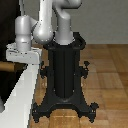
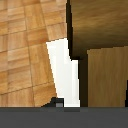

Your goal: Open the door by pressing down and pulling on the handle.

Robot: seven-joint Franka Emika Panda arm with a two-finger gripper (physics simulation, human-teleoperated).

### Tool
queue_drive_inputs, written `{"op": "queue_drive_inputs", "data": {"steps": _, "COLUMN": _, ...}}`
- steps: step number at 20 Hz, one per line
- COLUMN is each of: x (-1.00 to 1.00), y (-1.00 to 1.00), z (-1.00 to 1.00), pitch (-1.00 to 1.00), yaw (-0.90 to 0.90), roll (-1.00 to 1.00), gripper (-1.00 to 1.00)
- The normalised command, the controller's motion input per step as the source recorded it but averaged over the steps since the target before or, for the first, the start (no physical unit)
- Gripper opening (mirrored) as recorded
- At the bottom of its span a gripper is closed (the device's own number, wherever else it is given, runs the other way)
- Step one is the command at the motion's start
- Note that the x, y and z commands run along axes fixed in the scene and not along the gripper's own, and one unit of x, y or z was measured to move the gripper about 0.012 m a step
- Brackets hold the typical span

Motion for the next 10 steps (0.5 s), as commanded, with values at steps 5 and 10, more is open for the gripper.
{"op": "queue_drive_inputs", "data": {"steps": 5, "x": 0.00, "y": 0.00, "z": -0.80, "pitch": -0.06, "yaw": 0.00, "roll": 0.00, "gripper": -1.00}}
{"op": "queue_drive_inputs", "data": {"steps": 10, "x": 0.00, "y": 0.00, "z": -0.60, "pitch": -0.09, "yaw": 0.00, "roll": 0.00, "gripper": -1.00}}
